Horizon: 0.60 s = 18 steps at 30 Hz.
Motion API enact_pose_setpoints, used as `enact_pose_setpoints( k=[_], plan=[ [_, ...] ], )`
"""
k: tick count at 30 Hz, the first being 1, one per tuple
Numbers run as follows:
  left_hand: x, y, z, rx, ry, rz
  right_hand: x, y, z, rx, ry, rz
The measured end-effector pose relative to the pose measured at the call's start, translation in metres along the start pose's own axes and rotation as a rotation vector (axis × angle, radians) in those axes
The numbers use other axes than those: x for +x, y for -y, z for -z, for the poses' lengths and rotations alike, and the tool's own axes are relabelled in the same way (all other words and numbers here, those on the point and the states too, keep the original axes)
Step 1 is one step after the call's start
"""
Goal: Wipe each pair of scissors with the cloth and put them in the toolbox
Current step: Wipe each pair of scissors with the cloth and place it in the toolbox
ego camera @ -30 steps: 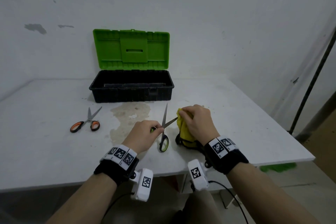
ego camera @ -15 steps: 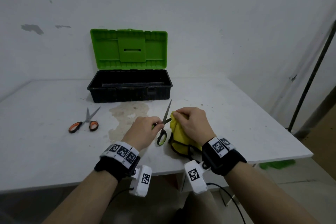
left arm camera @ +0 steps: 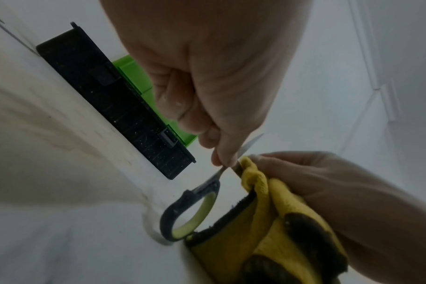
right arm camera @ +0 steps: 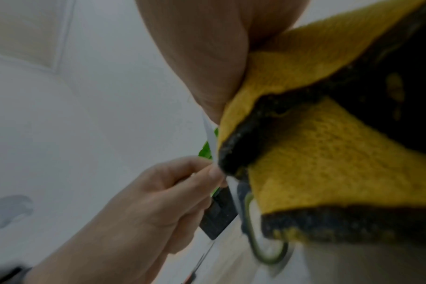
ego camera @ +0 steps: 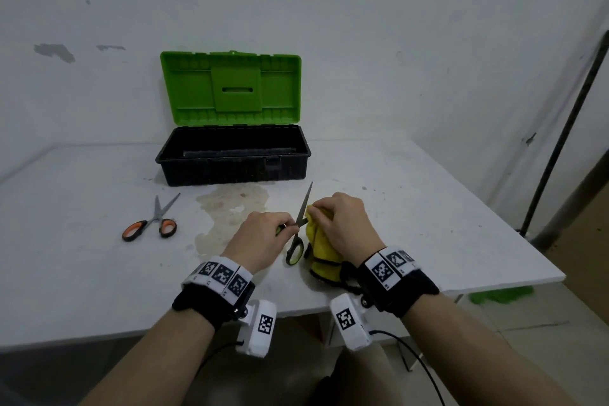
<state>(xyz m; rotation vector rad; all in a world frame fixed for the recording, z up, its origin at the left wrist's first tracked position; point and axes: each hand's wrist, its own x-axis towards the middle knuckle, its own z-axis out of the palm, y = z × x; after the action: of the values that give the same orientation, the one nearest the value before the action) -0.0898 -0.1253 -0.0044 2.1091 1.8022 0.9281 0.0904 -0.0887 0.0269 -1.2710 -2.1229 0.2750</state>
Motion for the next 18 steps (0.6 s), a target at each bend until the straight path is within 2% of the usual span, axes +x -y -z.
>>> enact_pose_setpoints(
  k=[4, 9, 12, 18],
  plan=[
    [-0.003, 0.004, 0.006, -0.061, 0.055, 0.037, 0.011, -0.020, 0.016, 0.036, -0.038, -0.140],
    [-0.003, 0.006, 0.019, -0.285, 0.191, 0.179, 0.015, -0.020, 0.044, 0.233, -0.113, -0.232],
    [-0.005, 0.007, 0.023, -0.449, 0.268, 0.285, 0.009, -0.006, 0.048, 0.265, -0.026, -0.158],
    [-0.009, 0.009, 0.023, -0.522, 0.331, 0.307, -0.001, 0.012, 0.018, -0.009, 0.214, 0.227]
  ],
)
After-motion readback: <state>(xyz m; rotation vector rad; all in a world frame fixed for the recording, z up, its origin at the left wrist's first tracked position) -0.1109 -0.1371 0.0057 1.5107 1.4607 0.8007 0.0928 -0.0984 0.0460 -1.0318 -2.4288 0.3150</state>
